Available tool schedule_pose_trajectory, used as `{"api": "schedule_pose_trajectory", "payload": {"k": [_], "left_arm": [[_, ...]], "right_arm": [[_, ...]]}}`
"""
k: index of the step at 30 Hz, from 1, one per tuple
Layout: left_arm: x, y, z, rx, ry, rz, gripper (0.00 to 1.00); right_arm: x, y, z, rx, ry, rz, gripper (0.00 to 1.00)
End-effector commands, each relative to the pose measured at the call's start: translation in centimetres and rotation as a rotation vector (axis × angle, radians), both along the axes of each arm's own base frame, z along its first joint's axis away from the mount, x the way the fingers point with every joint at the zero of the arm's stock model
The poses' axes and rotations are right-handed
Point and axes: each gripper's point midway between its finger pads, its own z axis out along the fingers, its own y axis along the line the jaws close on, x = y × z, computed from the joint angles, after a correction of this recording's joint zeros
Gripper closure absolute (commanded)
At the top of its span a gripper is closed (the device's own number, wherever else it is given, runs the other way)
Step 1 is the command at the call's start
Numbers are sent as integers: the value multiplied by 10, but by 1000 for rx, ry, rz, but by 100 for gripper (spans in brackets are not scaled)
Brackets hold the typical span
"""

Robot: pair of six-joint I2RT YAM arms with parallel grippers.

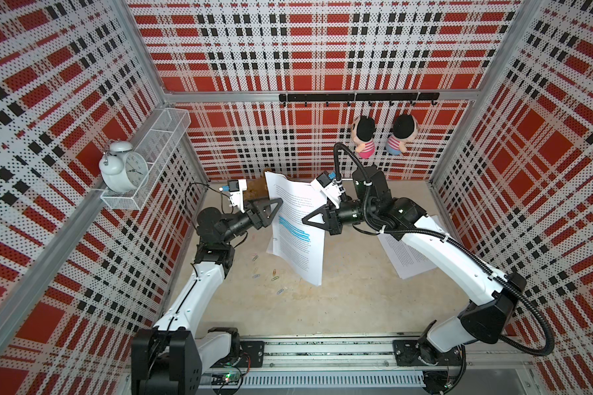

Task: Unclip the paperclips from the documents
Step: Adjust the document.

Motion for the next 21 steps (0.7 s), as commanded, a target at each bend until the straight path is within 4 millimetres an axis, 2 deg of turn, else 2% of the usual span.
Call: {"api": "schedule_pose_trajectory", "payload": {"k": [1,6,10,21], "left_arm": [[-5,1,1,26,-42,-37,12],[1,11,-9,35,-29,-1,10],[1,11,-8,44,-45,-9,9],[-20,1,-2,72,-132,-93,6]], "right_arm": [[-12,-8,25,34,-143,39,100],[-16,-17,25,0,-224,39,100],[-20,-24,23,-23,-274,43,100],[-22,-26,7,-62,-317,81,100]]}}
